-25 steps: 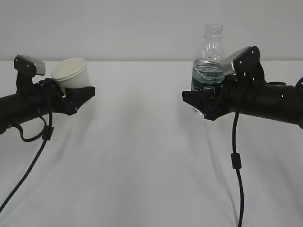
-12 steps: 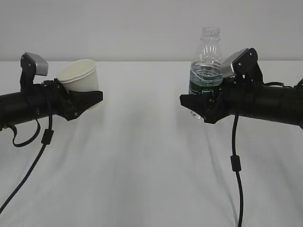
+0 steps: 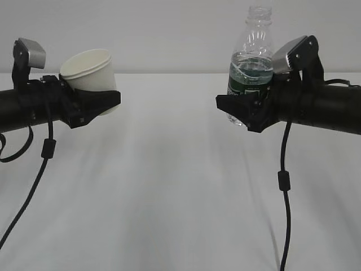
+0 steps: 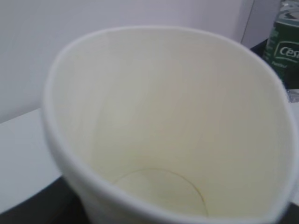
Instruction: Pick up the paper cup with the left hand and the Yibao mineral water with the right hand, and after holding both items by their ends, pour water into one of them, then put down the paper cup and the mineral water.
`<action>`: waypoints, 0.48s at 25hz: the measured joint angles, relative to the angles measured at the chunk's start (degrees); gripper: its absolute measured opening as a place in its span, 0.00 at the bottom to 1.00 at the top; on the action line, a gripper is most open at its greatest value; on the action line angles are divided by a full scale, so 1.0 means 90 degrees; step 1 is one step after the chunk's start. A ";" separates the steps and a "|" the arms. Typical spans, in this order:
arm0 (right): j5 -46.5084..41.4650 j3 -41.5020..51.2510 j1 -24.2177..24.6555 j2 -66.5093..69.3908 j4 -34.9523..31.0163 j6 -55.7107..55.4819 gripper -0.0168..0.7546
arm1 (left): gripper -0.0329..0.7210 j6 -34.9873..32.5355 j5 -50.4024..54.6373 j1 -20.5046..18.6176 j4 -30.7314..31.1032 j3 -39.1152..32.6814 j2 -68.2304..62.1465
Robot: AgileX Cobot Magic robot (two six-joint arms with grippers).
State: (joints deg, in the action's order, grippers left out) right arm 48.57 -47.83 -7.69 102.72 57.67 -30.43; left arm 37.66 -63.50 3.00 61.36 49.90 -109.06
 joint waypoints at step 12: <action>-0.0199 0.0000 0.0000 -0.0877 0.0633 -0.0768 0.67 | 0.64 0.0822 0.0221 0.0000 0.0812 -0.0013 0.0835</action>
State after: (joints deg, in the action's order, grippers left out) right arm 46.78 -47.83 -7.69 94.83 63.37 -37.34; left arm 45.06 -61.51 3.00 68.67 49.79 -101.55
